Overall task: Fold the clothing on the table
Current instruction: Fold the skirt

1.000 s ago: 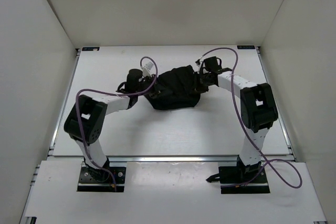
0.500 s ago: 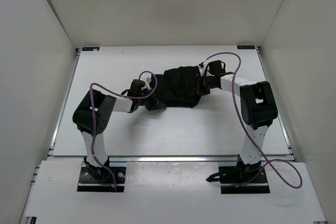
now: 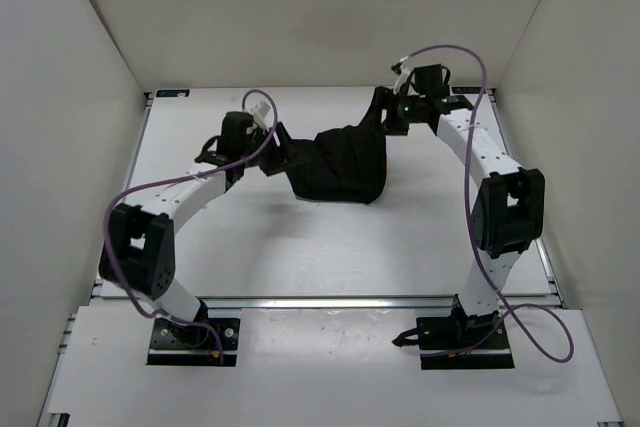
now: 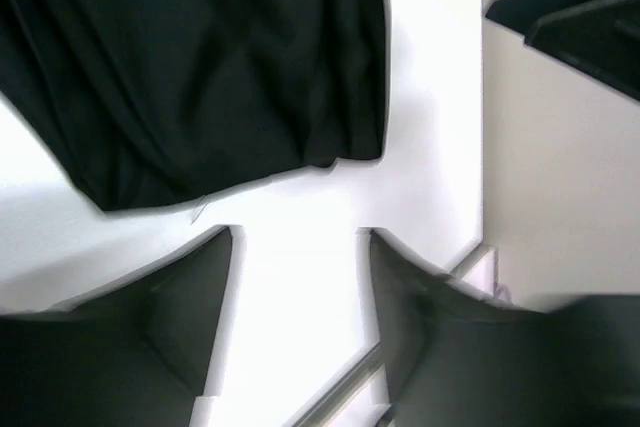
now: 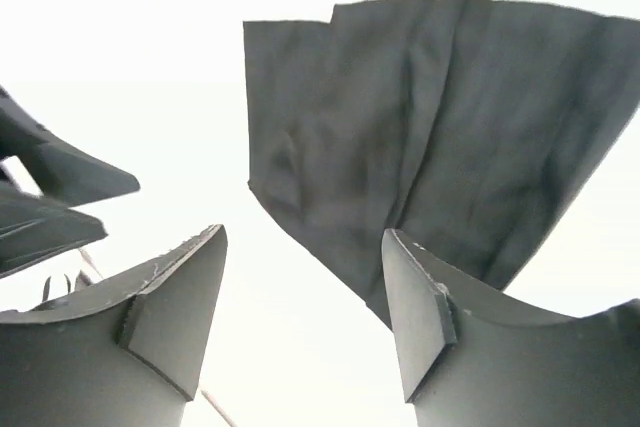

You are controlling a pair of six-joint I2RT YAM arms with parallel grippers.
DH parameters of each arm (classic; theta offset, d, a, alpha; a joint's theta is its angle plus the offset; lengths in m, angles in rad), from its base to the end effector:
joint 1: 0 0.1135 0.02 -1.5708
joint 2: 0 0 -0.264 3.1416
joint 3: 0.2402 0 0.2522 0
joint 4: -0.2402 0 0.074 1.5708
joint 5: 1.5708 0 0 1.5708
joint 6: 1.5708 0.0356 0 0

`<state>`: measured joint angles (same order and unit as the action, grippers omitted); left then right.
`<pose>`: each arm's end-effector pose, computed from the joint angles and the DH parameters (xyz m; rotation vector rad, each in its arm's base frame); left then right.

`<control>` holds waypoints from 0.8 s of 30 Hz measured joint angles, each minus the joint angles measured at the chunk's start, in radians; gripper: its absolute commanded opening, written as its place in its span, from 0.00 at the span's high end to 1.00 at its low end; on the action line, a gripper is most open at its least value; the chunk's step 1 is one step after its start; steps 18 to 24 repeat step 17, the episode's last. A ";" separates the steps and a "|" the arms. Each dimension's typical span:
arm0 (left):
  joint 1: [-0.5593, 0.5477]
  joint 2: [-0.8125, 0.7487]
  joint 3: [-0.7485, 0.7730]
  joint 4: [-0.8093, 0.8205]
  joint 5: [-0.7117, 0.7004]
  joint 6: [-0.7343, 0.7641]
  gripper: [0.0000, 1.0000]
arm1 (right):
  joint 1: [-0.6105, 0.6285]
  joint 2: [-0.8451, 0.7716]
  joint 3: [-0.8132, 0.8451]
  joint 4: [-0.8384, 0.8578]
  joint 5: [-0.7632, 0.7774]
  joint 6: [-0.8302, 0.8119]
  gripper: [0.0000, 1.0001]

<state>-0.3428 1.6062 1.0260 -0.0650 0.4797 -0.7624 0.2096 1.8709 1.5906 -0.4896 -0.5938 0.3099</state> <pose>0.3255 -0.1336 0.2297 -0.2096 2.3656 -1.1081 0.4109 0.1078 0.2835 -0.1860 2.3603 0.9495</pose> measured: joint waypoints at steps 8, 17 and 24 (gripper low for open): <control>0.001 -0.148 0.201 -0.359 -0.344 0.270 0.01 | 0.045 -0.083 0.158 -0.251 0.373 -0.098 0.43; 0.054 -0.330 0.026 -0.603 -0.569 0.409 0.01 | 0.022 -0.193 -0.291 -0.277 0.447 -0.130 0.51; 0.054 -0.330 0.026 -0.603 -0.569 0.409 0.01 | 0.022 -0.193 -0.291 -0.277 0.447 -0.130 0.51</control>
